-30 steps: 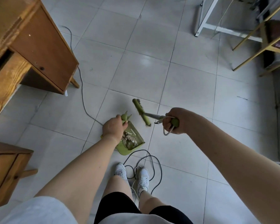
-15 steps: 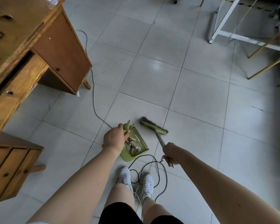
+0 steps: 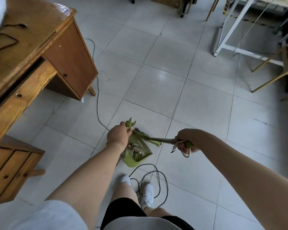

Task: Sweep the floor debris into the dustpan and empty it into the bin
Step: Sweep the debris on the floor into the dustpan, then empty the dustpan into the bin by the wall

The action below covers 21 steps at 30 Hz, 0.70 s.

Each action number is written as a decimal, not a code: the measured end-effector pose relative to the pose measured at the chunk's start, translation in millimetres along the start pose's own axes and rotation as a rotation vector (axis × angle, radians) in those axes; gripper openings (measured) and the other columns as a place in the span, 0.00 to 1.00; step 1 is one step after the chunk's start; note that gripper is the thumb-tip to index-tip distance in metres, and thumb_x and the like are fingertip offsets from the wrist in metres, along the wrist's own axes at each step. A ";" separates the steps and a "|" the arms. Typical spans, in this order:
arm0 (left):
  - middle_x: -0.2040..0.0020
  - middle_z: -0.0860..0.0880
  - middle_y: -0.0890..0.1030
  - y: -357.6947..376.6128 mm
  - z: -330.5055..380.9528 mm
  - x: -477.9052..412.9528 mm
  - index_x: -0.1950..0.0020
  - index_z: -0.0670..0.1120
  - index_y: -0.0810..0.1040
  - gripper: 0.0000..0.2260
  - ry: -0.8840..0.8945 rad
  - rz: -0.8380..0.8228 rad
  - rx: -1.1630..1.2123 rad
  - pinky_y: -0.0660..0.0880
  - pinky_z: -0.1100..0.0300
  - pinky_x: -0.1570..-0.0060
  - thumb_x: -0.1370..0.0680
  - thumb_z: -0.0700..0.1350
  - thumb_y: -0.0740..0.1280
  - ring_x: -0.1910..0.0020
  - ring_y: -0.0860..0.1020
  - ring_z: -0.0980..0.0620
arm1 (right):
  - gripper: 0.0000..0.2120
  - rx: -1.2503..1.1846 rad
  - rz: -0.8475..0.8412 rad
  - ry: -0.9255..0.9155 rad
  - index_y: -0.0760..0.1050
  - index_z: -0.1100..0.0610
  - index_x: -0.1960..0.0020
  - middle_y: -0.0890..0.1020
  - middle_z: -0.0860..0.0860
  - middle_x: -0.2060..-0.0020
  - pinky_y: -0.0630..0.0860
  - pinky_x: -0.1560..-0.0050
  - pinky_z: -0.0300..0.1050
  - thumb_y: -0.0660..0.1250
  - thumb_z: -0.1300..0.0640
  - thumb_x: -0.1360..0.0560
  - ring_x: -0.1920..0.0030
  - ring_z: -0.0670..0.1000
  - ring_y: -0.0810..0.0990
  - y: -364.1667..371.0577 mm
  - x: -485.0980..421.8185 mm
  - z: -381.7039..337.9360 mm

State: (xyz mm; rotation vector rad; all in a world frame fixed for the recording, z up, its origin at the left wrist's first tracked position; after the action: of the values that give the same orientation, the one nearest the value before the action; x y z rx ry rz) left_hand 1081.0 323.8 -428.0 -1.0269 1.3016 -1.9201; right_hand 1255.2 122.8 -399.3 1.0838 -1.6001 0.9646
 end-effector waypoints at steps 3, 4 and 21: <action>0.54 0.42 0.82 -13.7 6.7 -2.2 0.47 0.41 0.73 0.17 -0.001 0.014 0.007 0.69 0.54 0.64 0.19 0.55 0.58 0.54 0.80 0.41 | 0.12 0.016 0.054 -0.029 0.66 0.61 0.61 0.66 0.54 0.83 0.61 0.82 0.32 0.50 0.65 0.21 0.86 0.48 0.63 -19.6 6.8 -11.2; 0.54 0.42 0.82 -18.6 8.4 -3.7 0.47 0.41 0.73 0.17 -0.001 0.023 0.014 0.69 0.54 0.64 0.19 0.55 0.58 0.54 0.80 0.41 | 0.12 0.036 0.073 -0.032 0.66 0.61 0.61 0.66 0.53 0.83 0.61 0.82 0.32 0.50 0.65 0.21 0.86 0.48 0.63 -24.6 7.7 -15.7; 0.53 0.44 0.82 -101.9 -10.4 -73.8 0.49 0.43 0.73 0.16 -0.019 0.096 0.126 0.70 0.55 0.63 0.20 0.56 0.60 0.54 0.80 0.42 | 0.11 -0.236 0.061 -0.128 0.64 0.60 0.60 0.69 0.55 0.84 0.66 0.81 0.32 0.51 0.63 0.19 0.87 0.50 0.67 13.6 7.5 -141.3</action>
State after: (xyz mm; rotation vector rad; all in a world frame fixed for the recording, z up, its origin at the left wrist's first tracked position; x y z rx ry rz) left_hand 1105.6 423.4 -354.4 -0.9015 1.1817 -1.8900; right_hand 1278.8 257.0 -358.7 0.9529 -1.8104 0.7354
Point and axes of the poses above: each hand's wrist, its own x-axis away from the middle knuckle, its own y-axis out of the palm, z = x × y, the point moved 7 cm from there along -x, towards the middle knuckle
